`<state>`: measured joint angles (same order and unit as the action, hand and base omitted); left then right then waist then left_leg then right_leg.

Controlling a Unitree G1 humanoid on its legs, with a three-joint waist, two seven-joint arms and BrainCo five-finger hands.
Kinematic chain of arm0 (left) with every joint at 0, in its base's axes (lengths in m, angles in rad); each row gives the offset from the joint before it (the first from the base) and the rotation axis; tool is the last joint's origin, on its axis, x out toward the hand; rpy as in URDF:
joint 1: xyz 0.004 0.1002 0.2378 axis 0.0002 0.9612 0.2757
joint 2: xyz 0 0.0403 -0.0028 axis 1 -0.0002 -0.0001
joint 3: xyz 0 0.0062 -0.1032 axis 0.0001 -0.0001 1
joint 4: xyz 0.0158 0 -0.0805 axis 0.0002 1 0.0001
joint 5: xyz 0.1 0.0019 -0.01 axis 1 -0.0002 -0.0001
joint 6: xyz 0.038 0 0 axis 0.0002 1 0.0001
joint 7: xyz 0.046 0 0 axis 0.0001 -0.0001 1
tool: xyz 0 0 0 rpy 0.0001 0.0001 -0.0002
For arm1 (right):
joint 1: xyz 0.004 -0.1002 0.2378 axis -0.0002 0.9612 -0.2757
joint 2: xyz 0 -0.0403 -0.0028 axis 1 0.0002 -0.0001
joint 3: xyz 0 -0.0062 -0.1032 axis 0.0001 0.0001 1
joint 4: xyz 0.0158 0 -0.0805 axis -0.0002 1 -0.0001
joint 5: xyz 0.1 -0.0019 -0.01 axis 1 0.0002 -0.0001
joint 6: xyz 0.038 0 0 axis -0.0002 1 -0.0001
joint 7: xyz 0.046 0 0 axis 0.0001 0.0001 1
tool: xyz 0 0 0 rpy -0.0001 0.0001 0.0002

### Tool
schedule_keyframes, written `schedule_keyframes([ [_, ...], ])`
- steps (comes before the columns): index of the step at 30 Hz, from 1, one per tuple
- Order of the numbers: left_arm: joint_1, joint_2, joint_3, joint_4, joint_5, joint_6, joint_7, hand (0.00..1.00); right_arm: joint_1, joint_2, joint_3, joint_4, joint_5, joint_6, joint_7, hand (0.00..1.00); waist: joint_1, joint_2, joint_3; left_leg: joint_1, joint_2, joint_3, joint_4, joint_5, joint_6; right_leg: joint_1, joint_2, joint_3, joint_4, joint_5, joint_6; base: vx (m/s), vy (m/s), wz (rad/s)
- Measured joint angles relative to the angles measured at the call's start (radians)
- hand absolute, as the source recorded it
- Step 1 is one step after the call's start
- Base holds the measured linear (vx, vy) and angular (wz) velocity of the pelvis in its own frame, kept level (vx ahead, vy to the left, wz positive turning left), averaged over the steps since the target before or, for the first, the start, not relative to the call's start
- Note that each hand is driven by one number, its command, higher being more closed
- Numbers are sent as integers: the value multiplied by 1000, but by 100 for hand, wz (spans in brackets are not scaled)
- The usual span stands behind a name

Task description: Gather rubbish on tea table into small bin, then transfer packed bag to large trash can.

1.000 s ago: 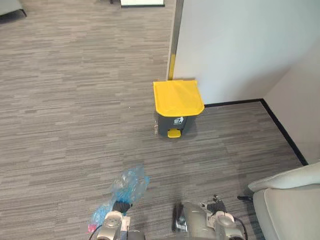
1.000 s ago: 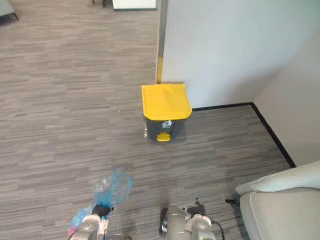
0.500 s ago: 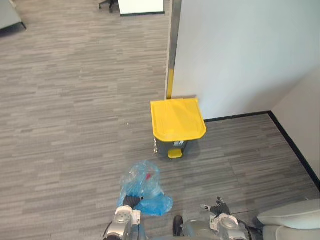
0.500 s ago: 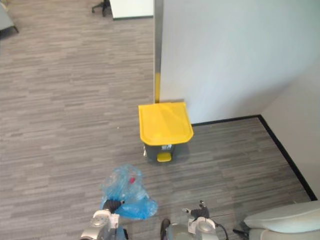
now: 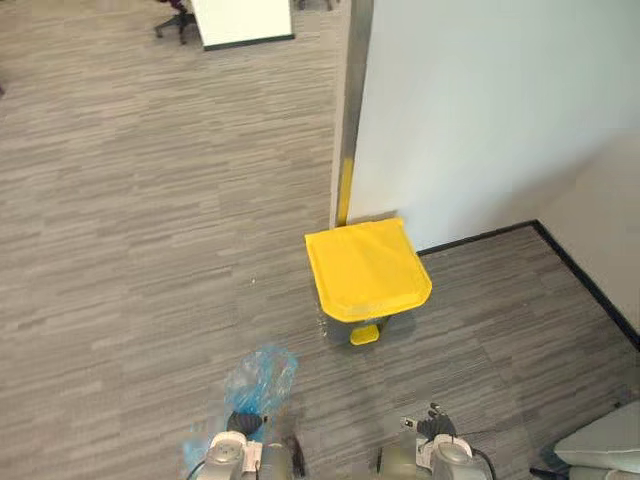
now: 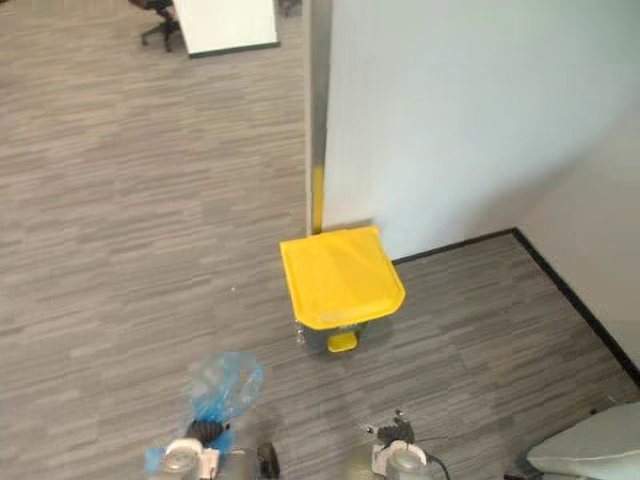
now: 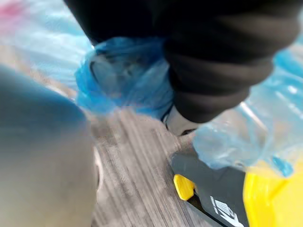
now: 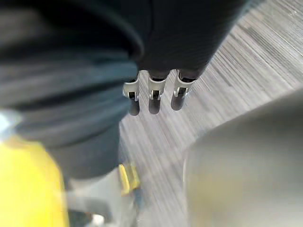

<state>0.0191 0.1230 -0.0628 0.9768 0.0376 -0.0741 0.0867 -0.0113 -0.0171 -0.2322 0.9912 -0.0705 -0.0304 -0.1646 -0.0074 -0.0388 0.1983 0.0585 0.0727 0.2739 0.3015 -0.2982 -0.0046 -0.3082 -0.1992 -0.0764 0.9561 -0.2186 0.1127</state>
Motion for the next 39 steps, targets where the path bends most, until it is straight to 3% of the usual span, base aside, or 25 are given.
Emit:
schedule_keyframes([
  [2, -17, -1, 1, 0, 0, 0, 0, 100, -8, 0, -2, -20, 0, 1, -1, 0, -3, 1, 3, 27, 17, 0, 0, -20, -3, -48, 10, -88, -96, -26, -30, 351, -47, 18],
  [3, -30, -4, 2, 0, 0, 0, 0, 100, -9, -1, -4, -32, 0, 1, -1, 0, -8, 8, 13, 50, 30, -9, 0, -32, -12, -66, 27, -151, -236, -11, -45, 484, -114, 32],
  [4, -43, -11, 11, -4, 0, -1, 0, 100, -13, -1, -14, -34, 0, 3, -2, 0, -9, 13, 16, 69, 44, -12, 2, -52, -33, -75, 61, -196, -503, 64, -50, 337, -84, 28],
  [6, -52, -12, 22, -11, 0, -3, -1, 100, -13, 6, -36, -34, -1, 12, -2, 0, -7, 1, 22, 88, 39, -12, 32, -82, -67, -62, 74, -223, -742, 163, -33, 505, -140, 21],
  [7, -62, -24, 52, -10, 0, -2, 2, 100, -24, 7, -58, -41, -1, 14, -3, 0, -7, 10, 61, 123, 55, -25, 97, -146, -106, -22, 93, -222, -806, 262, -75, 617, -164, 4],
  [8, -66, -34, 55, -10, 0, -2, 2, 100, -33, 0, -63, -41, -3, 15, -4, 0, 0, 33, 71, 124, 77, -33, 123, -156, -100, -17, 109, -226, -786, 260, -79, 550, -136, -9],
  [9, -74, -46, 53, -9, 0, -3, -2, 100, -46, 0, -78, -49, -6, 18, -3, 0, 6, 46, 92, 115, 85, -56, 166, -148, -86, -28, 111, -220, -706, 209, -85, 292, -63, -6],
  [10, -82, -53, 52, -8, 0, -3, -3, 100, -43, 3, -91, -62, -6, 19, -5, 0, 5, 45, 104, 118, 81, -67, 179, -145, -80, -28, 106, -212, -651, 177, -97, 287, -84, 10],
  [12, -75, -69, 49, -6, 0, -9, -5, 100, 0, 0, -118, -88, -6, 18, -4, 0, 6, 43, 95, 138, 94, -93, 228, -134, -63, -46, 95, -188, -442, 17, -86, 215, -109, 28],
  [14, -84, -79, 53, 4, 10, -8, -5, 100, 29, 8, -119, -113, -8, 24, -1, 0, 6, 28, 78, 142, 101, -126, 240, -146, -50, -65, 93, -191, -360, -62, -86, 203, -143, 35],
  [20, -147, -113, 75, 4, 13, -7, -11, 100, -6, 0, -110, -162, -6, 38, 2, 0, 11, 75, 100, 7, 184, -151, 331, -146, -51, -121, 108, -268, -349, -57, -100, 98, -80, 21],
  [26, -206, -80, 64, -26, 9, -8, -8, 100, -114, 9, 132, -238, -17, 35, 14, 0, 20, 84, 110, -153, 208, -198, 330, -147, -52, -239, 97, -305, -346, -38, -98, -96, -122, 32],
  [29, -250, -58, 61, -76, -3, -10, 4, 100, -235, -1, 236, -315, -11, 25, 7, 0, 43, 93, 149, -220, 233, -260, 287, -222, -87, -318, 99, -338, -311, -35, -96, -155, -208, 38],
  [30, -269, -46, 55, -102, -6, -14, 16, 100, -306, -13, 255, -343, -6, 11, 3, 0, 57, 90, 186, -244, 245, -283, 281, -248, -144, -341, 99, -356, -302, -40, -87, -219, -231, 31],
  [31, -298, -17, 35, -126, -17, -23, 25, 100, -382, -26, 272, -348, -3, 4, -3, 0, 69, 67, 220, -271, 240, -303, 276, -247, -145, -350, 101, -377, -329, -43, -66, -239, -241, 32],
  [32, -300, -15, 30, -137, -24, -27, 28, 100, -408, -31, 275, -349, 1, 1, -6, 0, 71, 66, 221, -292, 238, -327, 274, -247, -146, -356, 106, -399, -353, -47, -31, -187, -259, 30],
  [33, -299, -14, 29, -168, -43, -38, 40, 100, -469, -57, 275, -360, 9, 1, -19, 0, 80, 75, 228, -345, 252, -387, 288, -253, -107, -407, 98, -383, -238, -78, -36, -92, -248, 62],
  [34, -297, -7, 28, -196, -52, -45, 44, 100, -500, -86, 272, -383, 15, 0, -34, 0, 59, 51, 246, -371, 236, -393, 318, -227, -148, -414, 100, -162, -131, -42, -132, -56, -269, 63],
  [35, -283, -18, 33, -219, -63, -49, 50, 100, -544, -107, 276, -387, 24, -3, -42, 0, 67, 51, 263, -384, 245, -398, 355, -218, -199, -415, 120, -150, -152, -72, -101, -84, -187, 26],
  [37, -277, -18, 23, -225, -80, -49, 59, 100, -627, -154, 274, -388, 32, -7, -54, 0, 68, 54, 265, -435, 229, -326, 443, -221, -196, -425, 128, -209, -230, 2, -110, -94, -43, -27],
  [38, -275, -13, 13, -227, -81, -49, 61, 100, -647, -174, 271, -387, 34, -6, -63, 0, 66, 40, 273, -441, 223, -311, 433, -224, -189, -425, 128, -218, -246, 26, -127, -79, -31, 4],
  [39, -282, -12, -7, -233, -82, -50, 62, 100, -659, -208, 265, -385, 35, -4, -73, 0, 64, 28, 279, -440, 223, -310, 412, -211, -215, -423, 126, -219, -257, 32, -125, -85, -47, 14],
])
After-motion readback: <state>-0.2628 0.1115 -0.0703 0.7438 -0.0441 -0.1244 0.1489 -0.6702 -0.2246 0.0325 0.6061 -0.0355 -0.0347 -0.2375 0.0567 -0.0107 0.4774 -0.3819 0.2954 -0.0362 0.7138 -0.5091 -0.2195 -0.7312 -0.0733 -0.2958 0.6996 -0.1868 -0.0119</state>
